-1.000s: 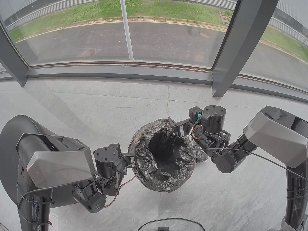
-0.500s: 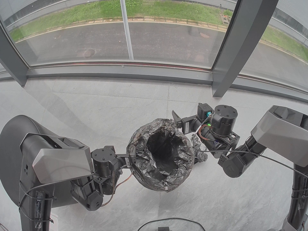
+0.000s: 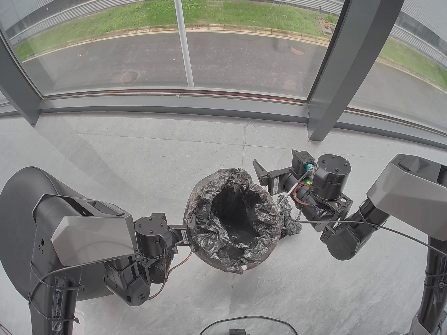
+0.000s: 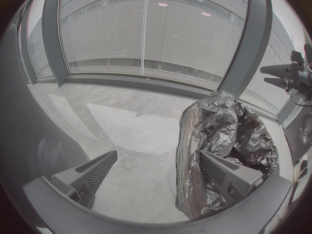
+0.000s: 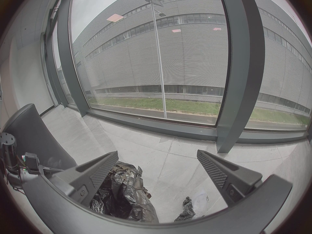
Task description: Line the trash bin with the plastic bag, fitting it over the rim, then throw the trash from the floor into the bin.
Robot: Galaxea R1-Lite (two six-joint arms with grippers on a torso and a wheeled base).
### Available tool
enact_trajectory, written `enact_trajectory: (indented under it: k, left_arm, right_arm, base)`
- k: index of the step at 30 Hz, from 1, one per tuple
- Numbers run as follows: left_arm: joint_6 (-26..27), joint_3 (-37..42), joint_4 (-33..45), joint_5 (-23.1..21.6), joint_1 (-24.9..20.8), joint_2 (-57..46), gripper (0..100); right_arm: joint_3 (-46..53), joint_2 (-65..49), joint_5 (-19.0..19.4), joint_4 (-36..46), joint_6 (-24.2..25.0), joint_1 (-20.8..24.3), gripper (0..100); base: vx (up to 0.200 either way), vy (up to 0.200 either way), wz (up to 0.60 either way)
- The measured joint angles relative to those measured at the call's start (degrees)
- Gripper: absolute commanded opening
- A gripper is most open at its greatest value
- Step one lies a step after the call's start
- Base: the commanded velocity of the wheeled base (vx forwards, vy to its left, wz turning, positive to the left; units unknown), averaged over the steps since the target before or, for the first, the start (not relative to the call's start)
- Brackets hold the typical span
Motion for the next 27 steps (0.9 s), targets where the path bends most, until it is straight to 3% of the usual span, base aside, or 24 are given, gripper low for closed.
enact_trajectory:
  k: [11,27]
  left_arm:
    - [0.1,2.3,0.0,0.4,-2.3,-3.6,100]
    - [0.5,0.4,0.0,0.2,0.4,-1.5,100]
  right_arm:
    - [0.4,0.2,0.0,-0.5,0.2,-0.9,100]
    - [0.2,0.6,0.0,-0.5,0.7,-1.5,100]
  base:
    - [0.000,0.000,0.00]
    - [0.000,0.000,0.00]
